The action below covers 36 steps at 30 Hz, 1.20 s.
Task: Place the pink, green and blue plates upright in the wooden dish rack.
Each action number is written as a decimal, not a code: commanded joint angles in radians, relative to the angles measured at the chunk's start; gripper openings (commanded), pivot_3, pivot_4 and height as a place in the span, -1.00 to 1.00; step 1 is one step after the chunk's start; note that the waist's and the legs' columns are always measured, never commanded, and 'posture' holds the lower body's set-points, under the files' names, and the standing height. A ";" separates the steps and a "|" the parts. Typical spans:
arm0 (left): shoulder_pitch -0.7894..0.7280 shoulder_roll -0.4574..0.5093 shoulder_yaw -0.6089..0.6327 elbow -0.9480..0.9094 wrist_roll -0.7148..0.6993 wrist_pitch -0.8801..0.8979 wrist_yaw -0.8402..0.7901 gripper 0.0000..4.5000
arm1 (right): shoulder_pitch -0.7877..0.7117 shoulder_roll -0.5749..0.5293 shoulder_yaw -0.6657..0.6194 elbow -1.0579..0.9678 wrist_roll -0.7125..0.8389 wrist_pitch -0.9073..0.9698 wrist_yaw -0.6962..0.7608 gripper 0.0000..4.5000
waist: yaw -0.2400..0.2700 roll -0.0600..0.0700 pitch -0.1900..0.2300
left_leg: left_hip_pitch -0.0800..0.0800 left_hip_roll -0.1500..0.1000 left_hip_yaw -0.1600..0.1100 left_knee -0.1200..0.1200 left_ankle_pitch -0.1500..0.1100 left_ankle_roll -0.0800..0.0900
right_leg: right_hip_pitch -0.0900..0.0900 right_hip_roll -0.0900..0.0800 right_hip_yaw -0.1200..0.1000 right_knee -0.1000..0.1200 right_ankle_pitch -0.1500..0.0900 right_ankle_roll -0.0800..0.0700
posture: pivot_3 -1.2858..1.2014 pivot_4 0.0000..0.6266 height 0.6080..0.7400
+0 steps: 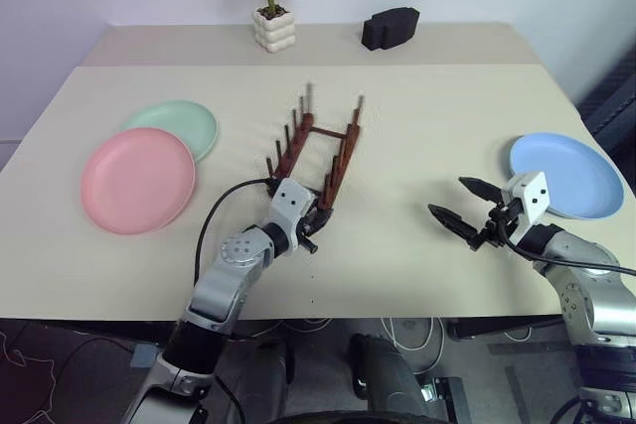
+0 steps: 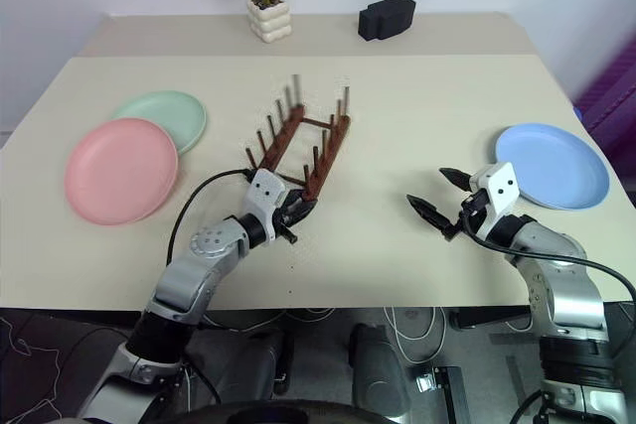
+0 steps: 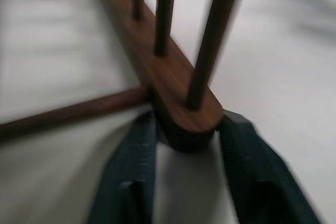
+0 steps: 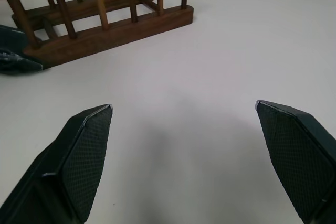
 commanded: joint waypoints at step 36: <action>-0.496 0.141 -0.087 0.761 0.009 -0.569 -0.916 -0.66 | 0.347 -0.030 -0.125 -0.255 0.070 0.048 0.005 1.00 | 0.018 -0.001 0.000 | -0.003 -0.001 0.000 0.001 0.000 0.000 | -0.001 0.000 -0.001 -0.001 0.000 0.000 | 0.03 -0.52 0.94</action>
